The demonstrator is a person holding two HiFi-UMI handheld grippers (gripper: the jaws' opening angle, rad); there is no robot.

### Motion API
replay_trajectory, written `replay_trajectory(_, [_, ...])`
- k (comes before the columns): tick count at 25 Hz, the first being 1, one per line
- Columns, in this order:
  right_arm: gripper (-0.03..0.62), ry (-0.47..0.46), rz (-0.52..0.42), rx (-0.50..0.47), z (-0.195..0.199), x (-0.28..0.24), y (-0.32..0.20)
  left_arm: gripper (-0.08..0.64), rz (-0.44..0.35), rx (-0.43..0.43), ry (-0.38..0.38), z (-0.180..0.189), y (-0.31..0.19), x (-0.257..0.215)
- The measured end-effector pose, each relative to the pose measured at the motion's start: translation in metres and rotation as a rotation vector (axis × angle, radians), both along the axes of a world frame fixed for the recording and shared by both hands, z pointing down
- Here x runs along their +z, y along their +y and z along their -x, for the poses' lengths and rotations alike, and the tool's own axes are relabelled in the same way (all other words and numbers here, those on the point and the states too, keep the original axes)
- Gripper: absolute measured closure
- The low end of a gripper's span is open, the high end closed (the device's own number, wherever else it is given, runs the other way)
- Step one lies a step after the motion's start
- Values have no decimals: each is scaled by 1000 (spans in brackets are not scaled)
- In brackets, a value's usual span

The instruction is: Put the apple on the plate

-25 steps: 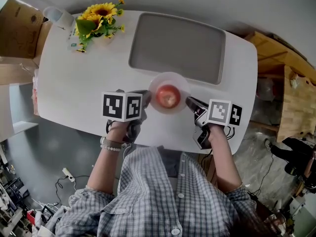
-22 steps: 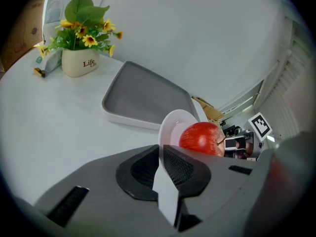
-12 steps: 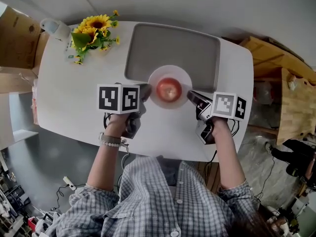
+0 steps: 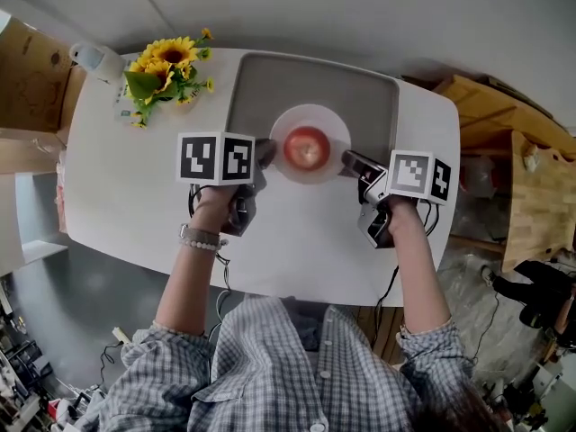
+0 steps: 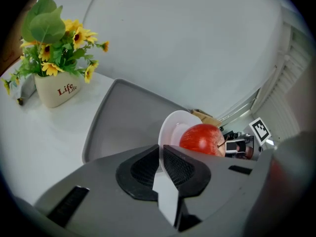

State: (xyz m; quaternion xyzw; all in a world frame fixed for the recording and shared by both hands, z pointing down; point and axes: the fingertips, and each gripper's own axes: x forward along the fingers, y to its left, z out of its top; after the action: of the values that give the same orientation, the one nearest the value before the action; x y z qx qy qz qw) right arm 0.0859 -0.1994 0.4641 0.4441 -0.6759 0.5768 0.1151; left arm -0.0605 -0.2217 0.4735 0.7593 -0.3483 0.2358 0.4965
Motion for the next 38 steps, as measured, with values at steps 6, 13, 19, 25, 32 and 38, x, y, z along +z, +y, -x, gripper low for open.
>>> replay_trajectory(6, [552,7,2,6,-7,7,-21,526,16,-10,8,-6,-19,10])
replay_trajectory(13, [552,98,-6,-35,-9,24,-36,526,11,-3,-25,-9,-35,27])
replay_trajectory(19, [552,127,9,-48,-12,38,-41,526,21,15,-37,-12,-39,42])
replay_trajectory(25, [551,225,-18,-97,-14,47,-46,526,-4,17,-59,-15,-45,49])
replay_trajectory(32, [551,274,-44,-130,-15,53,-50,526,-12,16,-47,-18,-50,51])
replay_trajectory(38, [551,352,-85,-161,-14,57,-52,525,-29,28,-60,-19,-52,53])
